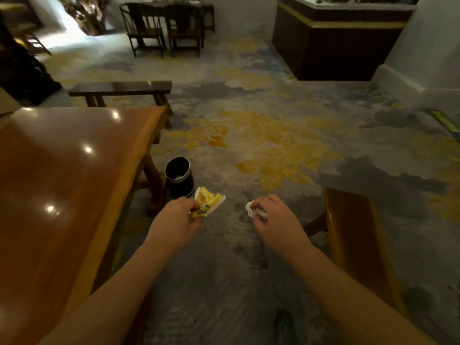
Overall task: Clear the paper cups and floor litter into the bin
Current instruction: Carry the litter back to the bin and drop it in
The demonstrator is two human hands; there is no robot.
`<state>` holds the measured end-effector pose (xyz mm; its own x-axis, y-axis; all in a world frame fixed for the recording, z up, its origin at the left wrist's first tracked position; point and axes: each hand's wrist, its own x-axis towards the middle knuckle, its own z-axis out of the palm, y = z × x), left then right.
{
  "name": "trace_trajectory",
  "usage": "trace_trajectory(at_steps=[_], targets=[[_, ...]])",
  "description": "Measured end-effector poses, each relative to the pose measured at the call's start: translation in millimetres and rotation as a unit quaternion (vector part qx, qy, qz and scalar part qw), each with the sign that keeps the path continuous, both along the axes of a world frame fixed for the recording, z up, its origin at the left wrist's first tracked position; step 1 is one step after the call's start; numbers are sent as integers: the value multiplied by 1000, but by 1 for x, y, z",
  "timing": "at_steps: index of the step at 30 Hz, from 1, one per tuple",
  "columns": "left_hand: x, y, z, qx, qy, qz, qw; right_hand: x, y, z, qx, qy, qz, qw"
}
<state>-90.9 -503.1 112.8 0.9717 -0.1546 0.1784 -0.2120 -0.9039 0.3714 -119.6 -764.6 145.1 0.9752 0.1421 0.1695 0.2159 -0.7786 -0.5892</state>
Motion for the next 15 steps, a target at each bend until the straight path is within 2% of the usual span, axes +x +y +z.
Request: trace_trajectory(at_steps=[8, 15], targets=[[96, -97, 0, 1, 26, 122, 992, 155, -102, 14, -6, -15, 113, 993], [165, -131, 13, -10, 33, 195, 980, 273, -117, 17, -10, -12, 192, 981]])
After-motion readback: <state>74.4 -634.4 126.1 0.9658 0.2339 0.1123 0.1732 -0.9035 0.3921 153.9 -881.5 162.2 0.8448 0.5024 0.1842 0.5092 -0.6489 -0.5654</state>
